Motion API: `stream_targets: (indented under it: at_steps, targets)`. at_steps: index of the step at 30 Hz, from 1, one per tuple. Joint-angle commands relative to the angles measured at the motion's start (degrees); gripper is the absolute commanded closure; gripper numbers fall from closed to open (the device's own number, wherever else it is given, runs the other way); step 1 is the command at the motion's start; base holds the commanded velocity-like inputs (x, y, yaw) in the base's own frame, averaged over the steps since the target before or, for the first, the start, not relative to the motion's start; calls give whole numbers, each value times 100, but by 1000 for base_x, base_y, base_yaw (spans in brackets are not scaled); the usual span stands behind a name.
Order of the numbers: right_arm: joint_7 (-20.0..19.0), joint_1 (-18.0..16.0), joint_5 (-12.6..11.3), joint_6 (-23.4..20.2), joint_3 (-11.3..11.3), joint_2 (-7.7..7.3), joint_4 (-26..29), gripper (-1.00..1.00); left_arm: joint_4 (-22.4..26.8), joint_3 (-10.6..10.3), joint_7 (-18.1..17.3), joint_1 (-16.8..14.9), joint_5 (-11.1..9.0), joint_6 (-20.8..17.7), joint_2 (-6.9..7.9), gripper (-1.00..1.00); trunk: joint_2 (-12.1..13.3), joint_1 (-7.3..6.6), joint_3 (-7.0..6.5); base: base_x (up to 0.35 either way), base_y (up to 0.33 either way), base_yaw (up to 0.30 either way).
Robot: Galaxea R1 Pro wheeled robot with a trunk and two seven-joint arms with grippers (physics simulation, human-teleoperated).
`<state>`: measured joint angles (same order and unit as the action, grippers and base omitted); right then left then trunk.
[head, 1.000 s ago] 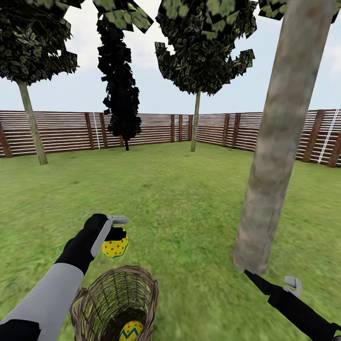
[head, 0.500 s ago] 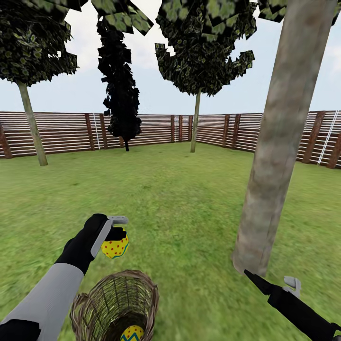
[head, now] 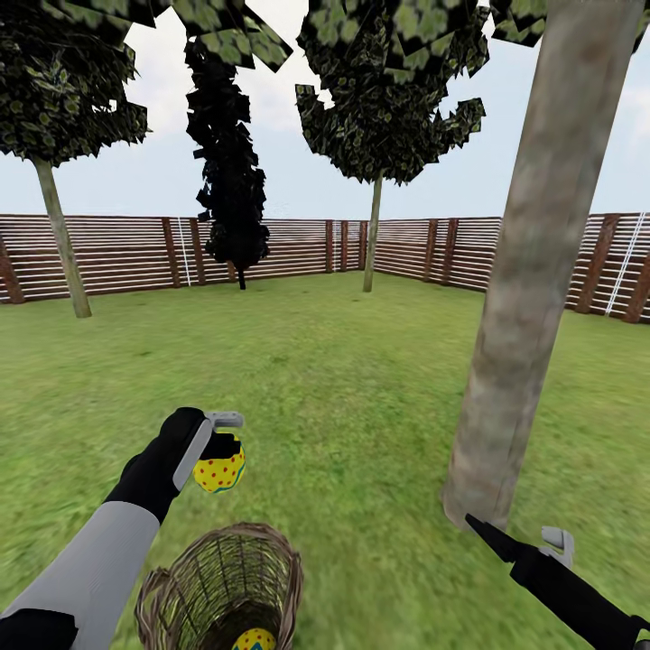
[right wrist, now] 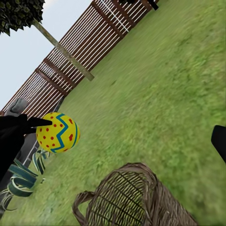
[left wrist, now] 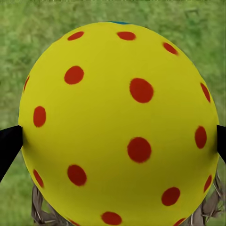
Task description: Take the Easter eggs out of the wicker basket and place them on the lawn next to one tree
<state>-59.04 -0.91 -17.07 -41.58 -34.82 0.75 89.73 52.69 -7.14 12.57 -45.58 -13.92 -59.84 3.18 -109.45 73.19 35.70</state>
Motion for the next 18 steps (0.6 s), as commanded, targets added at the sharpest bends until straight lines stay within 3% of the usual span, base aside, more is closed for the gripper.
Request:
stream_targets:
  at_steps: [1,18]
  targets:
    - [-11,-5,-16,-35,-9,4,1,-100,5,-20,52,-4,-58,-16,7,100,38,-23,-12,0,0,0]
    - [-8,-5,-16,-35,-8,4,-7,-100,4,-22,52,-4,-59,-16,7,100,720,-397,-317,0,0,0]
